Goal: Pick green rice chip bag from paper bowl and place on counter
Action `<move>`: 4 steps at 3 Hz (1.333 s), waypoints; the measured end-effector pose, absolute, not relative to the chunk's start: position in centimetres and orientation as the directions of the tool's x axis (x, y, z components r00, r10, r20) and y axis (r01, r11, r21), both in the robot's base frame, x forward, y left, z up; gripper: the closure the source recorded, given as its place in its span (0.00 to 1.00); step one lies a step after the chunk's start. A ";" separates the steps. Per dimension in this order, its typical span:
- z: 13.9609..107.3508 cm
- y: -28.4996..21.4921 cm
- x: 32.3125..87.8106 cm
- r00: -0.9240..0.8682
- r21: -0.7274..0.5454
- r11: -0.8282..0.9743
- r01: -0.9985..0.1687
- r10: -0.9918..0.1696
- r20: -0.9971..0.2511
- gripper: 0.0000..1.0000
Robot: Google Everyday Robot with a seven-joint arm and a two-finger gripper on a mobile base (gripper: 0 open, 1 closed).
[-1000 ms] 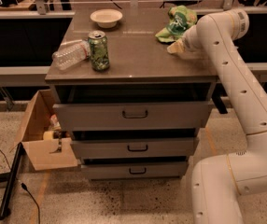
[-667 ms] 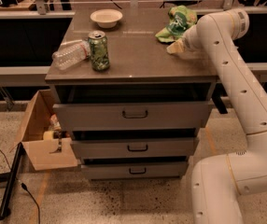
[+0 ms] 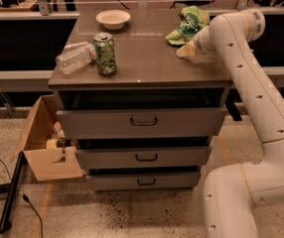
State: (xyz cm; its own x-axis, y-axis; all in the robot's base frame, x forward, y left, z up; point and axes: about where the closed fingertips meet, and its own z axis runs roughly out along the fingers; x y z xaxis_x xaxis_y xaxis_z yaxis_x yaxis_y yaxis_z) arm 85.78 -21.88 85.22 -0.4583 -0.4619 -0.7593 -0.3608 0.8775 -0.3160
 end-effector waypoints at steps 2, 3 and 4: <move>85.3 -21.9 85.8 -0.458 -0.316 0.878 -0.361 -0.462 -0.759 0.00; 85.3 -21.9 85.8 -0.458 -0.316 0.878 -0.361 -0.462 -0.760 0.00; 85.3 -21.9 85.8 -0.458 -0.316 0.878 -0.361 -0.461 -0.760 0.00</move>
Offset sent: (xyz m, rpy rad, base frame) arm -0.2132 -0.2544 0.1388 1.3423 -0.8152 -0.0322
